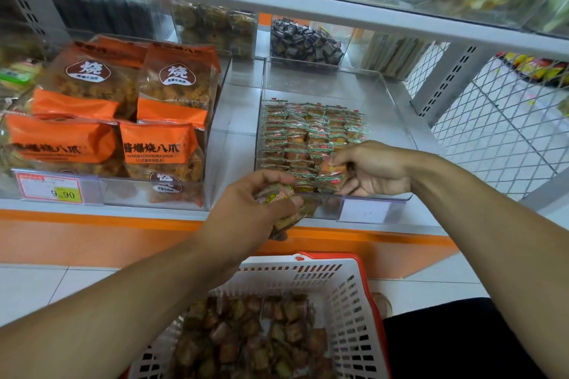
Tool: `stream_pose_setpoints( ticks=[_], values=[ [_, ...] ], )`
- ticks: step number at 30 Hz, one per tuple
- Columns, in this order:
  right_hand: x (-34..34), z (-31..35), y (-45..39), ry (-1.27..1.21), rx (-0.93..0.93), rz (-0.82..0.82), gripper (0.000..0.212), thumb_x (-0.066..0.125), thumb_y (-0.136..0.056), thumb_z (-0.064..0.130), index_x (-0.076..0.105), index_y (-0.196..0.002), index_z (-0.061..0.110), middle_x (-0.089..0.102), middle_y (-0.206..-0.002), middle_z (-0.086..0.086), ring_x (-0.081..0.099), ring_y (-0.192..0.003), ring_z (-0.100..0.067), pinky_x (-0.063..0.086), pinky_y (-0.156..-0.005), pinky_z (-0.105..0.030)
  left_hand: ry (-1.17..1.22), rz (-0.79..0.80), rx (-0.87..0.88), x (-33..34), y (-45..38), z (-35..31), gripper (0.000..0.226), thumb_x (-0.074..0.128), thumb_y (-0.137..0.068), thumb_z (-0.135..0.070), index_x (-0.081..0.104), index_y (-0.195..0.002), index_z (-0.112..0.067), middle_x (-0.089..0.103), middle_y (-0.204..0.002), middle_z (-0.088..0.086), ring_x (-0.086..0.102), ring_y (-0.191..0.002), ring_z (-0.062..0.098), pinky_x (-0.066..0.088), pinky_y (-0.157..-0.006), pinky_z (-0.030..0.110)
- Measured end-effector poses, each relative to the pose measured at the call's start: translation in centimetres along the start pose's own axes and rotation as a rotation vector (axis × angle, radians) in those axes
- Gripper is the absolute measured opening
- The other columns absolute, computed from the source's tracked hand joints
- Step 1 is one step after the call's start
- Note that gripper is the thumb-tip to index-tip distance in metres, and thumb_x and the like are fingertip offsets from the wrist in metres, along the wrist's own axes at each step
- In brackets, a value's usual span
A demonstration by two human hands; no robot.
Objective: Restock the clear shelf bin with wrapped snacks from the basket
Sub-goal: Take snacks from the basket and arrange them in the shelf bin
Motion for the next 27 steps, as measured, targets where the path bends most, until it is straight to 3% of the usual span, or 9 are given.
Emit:
stream_pose_setpoints(
  ticks=[5,11,14,17,18,20,22,24,27],
  values=[
    [-0.3,0.4,-0.5,-0.039,-0.183,-0.081,0.016,0.056,-0.097,0.016,0.068,-0.108,0.020,0.070,-0.119,-0.015,0.069,-0.105,-0.031,0.056,-0.090,-0.049,-0.030,0.005,0.021,0.2,-0.3,0.0,0.021,0.079,-0.085,-0.016,0.075,-0.095,-0.033,0.072,-0.099,-0.005,0.072,-0.070,0.014,0.057,-0.058,0.026],
    [-0.4,0.1,-0.2,0.193,-0.275,0.017,0.034,0.065,-0.092,0.002,0.067,-0.113,0.030,0.061,-0.122,-0.013,0.065,-0.094,-0.019,0.057,-0.079,-0.032,-0.048,0.019,0.042,0.2,-0.3,0.1,0.021,0.080,-0.084,-0.016,0.075,-0.095,-0.033,0.074,-0.085,-0.013,0.072,-0.067,0.012,0.057,-0.057,0.026],
    [-0.6,0.2,0.2,0.349,-0.336,0.056,0.044,0.066,-0.090,-0.001,0.072,-0.110,0.038,0.057,-0.139,0.001,0.060,-0.111,-0.012,0.054,-0.096,-0.036,-0.066,0.030,0.052,0.2,-0.2,0.1,0.021,0.079,-0.085,-0.016,0.074,-0.095,-0.033,0.074,-0.082,-0.016,0.072,-0.067,0.011,0.057,-0.056,0.026],
    [-0.5,0.3,0.6,0.573,-0.335,0.035,0.055,0.070,-0.086,0.002,0.069,-0.117,0.046,0.055,-0.143,0.009,0.046,-0.135,-0.006,0.044,-0.110,-0.036,-0.087,0.021,0.055,0.2,-0.2,0.2,0.022,0.080,-0.084,-0.018,0.074,-0.097,-0.034,0.074,-0.092,-0.010,0.074,-0.072,0.014,0.056,-0.057,0.025],
    [-0.5,0.3,0.7,0.642,-0.325,0.016,0.058,0.071,-0.084,0.003,0.067,-0.117,0.051,0.055,-0.144,0.007,0.045,-0.137,-0.011,0.042,-0.112,-0.041,-0.093,0.019,0.057,0.2,-0.2,0.2,0.023,0.080,-0.084,-0.018,0.074,-0.098,-0.034,0.074,-0.095,-0.008,0.074,-0.073,0.015,0.056,-0.057,0.024],
    [-0.5,0.6,1.0,0.731,-0.306,-0.007,0.063,0.070,-0.083,0.007,0.064,-0.113,0.061,0.057,-0.142,-0.006,0.045,-0.136,-0.036,0.040,-0.109,-0.057,-0.095,0.018,0.057,0.2,-0.2,0.2,0.023,0.080,-0.084,-0.018,0.074,-0.099,-0.034,0.074,-0.096,-0.007,0.074,-0.074,0.015,0.056,-0.057,0.024],
    [-0.4,0.8,1.4,0.798,-0.309,0.004,0.063,0.070,-0.085,0.011,0.060,-0.106,0.069,0.059,-0.140,-0.004,0.045,-0.128,-0.049,0.040,-0.105,-0.063,-0.100,0.017,0.056,0.2,-0.2,0.1,0.022,0.080,-0.084,-0.018,0.074,-0.098,-0.035,0.074,-0.094,-0.009,0.074,-0.075,0.016,0.057,-0.057,0.025],
    [-0.4,0.9,1.7,0.865,-0.298,-0.003,0.060,0.070,-0.087,0.014,0.058,-0.113,0.067,0.055,-0.144,0.007,0.049,-0.129,-0.041,0.042,-0.106,-0.058,-0.107,0.018,0.058,0.2,-0.2,0.1,0.022,0.080,-0.084,-0.018,0.074,-0.098,-0.035,0.074,-0.095,-0.009,0.074,-0.076,0.017,0.057,-0.057,0.025],
    [-0.5,0.8,1.7,0.951,-0.235,-0.049,0.055,0.068,-0.090,0.017,0.054,-0.138,0.041,0.042,-0.154,0.007,0.044,-0.138,-0.020,0.037,-0.114,-0.041,-0.110,0.021,0.054,0.2,-0.2,0.1,0.022,0.079,-0.085,-0.018,0.073,-0.099,-0.034,0.074,-0.097,-0.009,0.074,-0.076,0.015,0.057,-0.057,0.024]
  ],
)
Point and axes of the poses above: each hand's wrist, its own y-axis away from the middle knuckle, its own x-axis out of the palm, z = x × y, the point moved 3 cm from there along -y, towards the middle knuckle
